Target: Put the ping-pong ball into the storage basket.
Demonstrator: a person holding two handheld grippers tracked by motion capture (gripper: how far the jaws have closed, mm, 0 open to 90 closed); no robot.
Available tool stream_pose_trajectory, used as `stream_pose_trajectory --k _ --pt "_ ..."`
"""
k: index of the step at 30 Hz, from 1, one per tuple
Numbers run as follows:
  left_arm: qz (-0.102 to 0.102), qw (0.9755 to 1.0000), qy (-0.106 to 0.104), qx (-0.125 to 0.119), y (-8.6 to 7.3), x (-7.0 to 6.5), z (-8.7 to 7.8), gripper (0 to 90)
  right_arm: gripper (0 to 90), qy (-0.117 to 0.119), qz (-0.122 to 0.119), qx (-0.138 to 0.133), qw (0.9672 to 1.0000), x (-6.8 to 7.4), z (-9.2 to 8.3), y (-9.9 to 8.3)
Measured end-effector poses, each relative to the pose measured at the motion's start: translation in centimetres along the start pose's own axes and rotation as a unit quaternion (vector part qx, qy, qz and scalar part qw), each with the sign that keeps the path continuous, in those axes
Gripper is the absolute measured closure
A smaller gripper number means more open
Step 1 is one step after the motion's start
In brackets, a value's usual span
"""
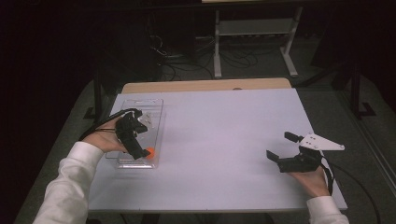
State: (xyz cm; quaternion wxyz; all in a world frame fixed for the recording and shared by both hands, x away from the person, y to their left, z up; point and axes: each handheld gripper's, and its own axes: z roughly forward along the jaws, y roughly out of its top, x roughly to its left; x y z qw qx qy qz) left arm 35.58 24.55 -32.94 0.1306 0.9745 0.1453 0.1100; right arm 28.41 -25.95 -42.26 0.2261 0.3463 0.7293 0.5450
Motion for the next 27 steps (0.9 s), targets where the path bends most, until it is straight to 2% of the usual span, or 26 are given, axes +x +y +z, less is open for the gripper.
stream_pose_trajectory --k 10,15,20,27 --pt "-0.017 0.9989 0.002 -0.043 -0.9 -0.4 -0.6 0.0 0.0 0.001 0.001 -0.004 1.0000 0.0 -0.1 0.0" --pt "-0.031 0.9972 0.002 -0.068 -1.5 -0.3 -0.9 0.0 0.0 0.001 0.001 -0.005 1.0000 0.0 -0.1 0.0" --pt "-0.036 0.9962 0.001 -0.079 -1.9 -0.3 -0.9 0.0 0.0 0.001 0.001 -0.004 1.0000 0.0 -0.1 0.0" --pt "-0.051 0.9930 0.011 -0.106 -2.5 -0.2 -1.4 0.0 0.0 0.001 0.001 -0.004 1.0000 -0.1 -0.1 0.0"
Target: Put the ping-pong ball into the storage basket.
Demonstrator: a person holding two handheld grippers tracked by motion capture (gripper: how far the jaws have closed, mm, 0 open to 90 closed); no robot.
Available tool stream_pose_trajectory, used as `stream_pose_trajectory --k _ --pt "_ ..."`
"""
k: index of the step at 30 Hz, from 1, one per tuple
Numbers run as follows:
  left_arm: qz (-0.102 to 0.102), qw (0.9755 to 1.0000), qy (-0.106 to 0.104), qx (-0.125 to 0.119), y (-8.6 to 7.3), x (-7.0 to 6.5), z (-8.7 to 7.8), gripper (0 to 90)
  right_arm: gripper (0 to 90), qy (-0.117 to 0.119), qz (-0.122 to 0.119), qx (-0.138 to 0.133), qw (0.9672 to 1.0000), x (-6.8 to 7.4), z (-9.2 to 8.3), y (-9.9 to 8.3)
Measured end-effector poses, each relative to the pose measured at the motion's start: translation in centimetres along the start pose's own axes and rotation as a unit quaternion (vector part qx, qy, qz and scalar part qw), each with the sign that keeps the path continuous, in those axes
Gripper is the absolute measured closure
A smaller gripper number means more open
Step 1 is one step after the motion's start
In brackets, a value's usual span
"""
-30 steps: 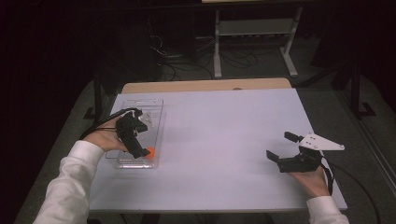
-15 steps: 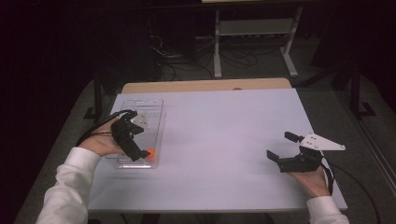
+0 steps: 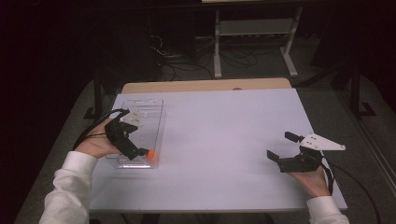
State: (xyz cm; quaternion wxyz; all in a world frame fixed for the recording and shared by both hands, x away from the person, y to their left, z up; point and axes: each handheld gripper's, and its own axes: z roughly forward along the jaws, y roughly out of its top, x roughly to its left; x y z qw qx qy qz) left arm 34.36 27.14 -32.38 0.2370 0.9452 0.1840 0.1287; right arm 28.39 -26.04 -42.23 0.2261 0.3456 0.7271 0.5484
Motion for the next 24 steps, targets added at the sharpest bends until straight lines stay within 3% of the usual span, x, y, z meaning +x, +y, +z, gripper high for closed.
stream_pose_trajectory --k 7,14,24 --pt "-0.020 0.9992 0.008 -0.034 -1.2 0.0 -0.2 0.0 0.0 0.000 0.000 -0.001 1.0000 0.0 0.0 0.0" --pt "-0.038 0.9967 0.021 -0.069 -2.1 -0.4 -0.3 0.0 0.0 0.000 0.000 0.001 1.0000 0.1 0.0 0.0" --pt "-0.044 0.9927 0.034 -0.107 -2.7 -1.3 -0.8 0.0 0.0 0.001 -0.001 0.002 1.0000 0.1 0.0 0.0"
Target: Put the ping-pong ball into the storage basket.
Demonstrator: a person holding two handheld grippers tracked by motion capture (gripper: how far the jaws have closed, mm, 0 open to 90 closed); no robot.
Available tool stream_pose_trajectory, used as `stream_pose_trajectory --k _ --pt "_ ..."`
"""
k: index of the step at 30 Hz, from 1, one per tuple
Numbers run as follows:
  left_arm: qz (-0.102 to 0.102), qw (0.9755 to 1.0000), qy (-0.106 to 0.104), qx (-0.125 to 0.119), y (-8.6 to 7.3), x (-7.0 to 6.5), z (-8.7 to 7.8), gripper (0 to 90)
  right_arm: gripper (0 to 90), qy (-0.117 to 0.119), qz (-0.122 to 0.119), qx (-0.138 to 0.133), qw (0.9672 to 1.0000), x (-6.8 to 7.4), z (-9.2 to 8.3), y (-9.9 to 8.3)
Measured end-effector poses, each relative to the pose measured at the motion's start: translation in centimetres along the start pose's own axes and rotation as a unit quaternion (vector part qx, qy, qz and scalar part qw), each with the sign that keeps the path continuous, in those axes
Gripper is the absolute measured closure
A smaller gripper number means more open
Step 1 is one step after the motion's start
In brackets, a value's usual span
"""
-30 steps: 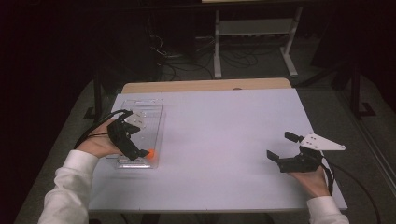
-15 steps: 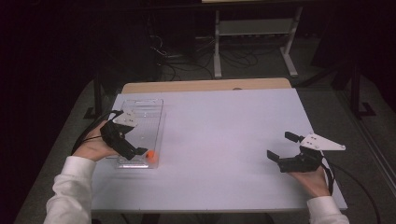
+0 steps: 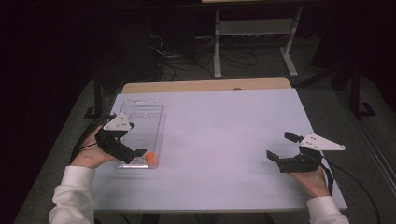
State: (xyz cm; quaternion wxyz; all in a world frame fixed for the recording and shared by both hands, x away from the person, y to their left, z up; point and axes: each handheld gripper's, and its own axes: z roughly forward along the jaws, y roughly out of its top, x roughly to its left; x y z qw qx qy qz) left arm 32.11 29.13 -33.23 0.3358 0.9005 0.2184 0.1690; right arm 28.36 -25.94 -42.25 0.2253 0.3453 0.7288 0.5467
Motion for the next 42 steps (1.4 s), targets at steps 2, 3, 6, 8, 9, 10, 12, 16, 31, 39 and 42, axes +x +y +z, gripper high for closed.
stream_pose_trajectory --k 2,3,6,8,9,10,12,16,31,39,42 --pt "-0.002 1.0000 -0.001 -0.006 -0.1 0.0 0.1 0.0 0.0 0.000 0.000 0.000 1.0000 0.0 0.0 0.0" --pt "-0.008 0.9998 -0.005 -0.019 -0.4 -0.1 0.2 0.0 0.0 -0.001 0.001 -0.001 1.0000 0.0 0.0 0.0" --pt "-0.009 0.9996 -0.002 -0.027 -0.6 -0.3 0.3 0.0 0.0 -0.001 0.001 -0.001 1.0000 0.0 -0.1 0.0" --pt "-0.012 0.9992 0.001 -0.038 -0.7 -0.4 0.3 0.0 0.0 -0.001 0.001 0.000 1.0000 0.0 0.0 0.0" --pt "-0.015 0.9989 0.002 -0.043 -0.8 -0.5 0.2 0.0 0.0 -0.001 0.001 0.000 1.0000 0.0 0.0 0.0" --pt "-0.017 0.9985 0.001 -0.051 -0.9 -0.5 0.1 0.0 0.0 -0.001 0.001 0.000 1.0000 0.0 0.0 0.0" --pt "-0.021 0.9979 -0.001 -0.061 -1.1 -0.5 -0.1 0.0 0.0 -0.001 0.000 0.000 1.0000 0.0 0.0 0.0" --pt "-0.028 0.9972 -0.003 -0.069 -1.6 -0.7 0.0 0.0 0.0 0.000 0.000 0.002 1.0000 0.0 0.0 0.0" --pt "-0.056 0.9895 0.028 -0.130 -3.7 -1.4 -0.2 0.0 0.0 0.000 0.000 0.002 1.0000 0.0 0.0 0.0" --pt "-0.076 0.9819 0.036 -0.169 -4.8 -1.3 -0.1 0.0 0.0 -0.001 0.001 0.002 1.0000 0.0 0.0 0.0" --pt "-0.079 0.9810 0.037 -0.173 -5.2 -1.4 0.0 0.0 0.0 -0.001 0.001 0.002 1.0000 -0.1 0.0 0.0"
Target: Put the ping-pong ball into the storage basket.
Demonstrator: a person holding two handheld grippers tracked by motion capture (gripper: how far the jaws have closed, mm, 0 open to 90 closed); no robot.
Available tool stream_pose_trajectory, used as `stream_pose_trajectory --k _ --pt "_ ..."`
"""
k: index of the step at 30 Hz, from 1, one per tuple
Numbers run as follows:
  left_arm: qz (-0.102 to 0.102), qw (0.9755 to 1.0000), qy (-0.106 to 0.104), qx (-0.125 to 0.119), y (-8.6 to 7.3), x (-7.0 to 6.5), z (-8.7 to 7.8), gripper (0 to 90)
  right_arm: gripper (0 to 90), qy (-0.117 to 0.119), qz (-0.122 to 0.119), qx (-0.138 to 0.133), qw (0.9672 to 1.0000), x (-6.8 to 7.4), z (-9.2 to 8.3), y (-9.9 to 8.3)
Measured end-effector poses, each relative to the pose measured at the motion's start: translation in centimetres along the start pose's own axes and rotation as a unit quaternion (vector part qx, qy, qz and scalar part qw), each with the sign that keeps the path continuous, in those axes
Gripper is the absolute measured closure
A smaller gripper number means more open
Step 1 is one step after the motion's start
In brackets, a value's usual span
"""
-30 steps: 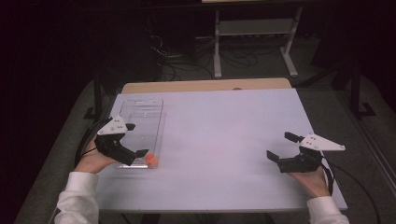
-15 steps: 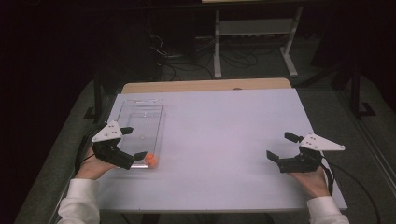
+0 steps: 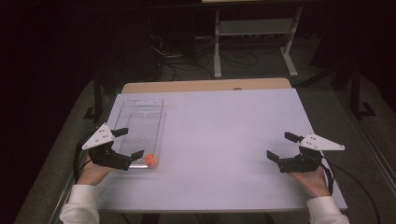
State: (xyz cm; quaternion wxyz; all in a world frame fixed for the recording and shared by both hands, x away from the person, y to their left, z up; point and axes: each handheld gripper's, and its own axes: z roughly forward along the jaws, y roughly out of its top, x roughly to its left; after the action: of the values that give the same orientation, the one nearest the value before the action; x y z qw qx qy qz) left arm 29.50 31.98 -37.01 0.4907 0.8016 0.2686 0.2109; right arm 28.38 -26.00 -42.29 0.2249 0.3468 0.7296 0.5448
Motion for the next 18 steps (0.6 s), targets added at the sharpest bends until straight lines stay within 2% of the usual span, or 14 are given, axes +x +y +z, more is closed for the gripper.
stream_pose_trajectory --k 8,12,18 --pt "-0.018 0.9997 -0.004 -0.013 -1.1 -0.1 -0.1 0.0 0.0 0.001 0.000 0.000 1.0000 0.0 0.0 0.0" --pt "-0.020 0.9996 -0.007 -0.020 -1.3 -0.1 -0.2 0.0 0.0 0.001 -0.001 0.000 1.0000 0.0 0.0 0.0" --pt "-0.034 0.9980 0.006 -0.054 -2.1 -0.1 -0.7 0.0 0.0 0.001 -0.001 0.001 1.0000 0.1 0.0 -0.1"
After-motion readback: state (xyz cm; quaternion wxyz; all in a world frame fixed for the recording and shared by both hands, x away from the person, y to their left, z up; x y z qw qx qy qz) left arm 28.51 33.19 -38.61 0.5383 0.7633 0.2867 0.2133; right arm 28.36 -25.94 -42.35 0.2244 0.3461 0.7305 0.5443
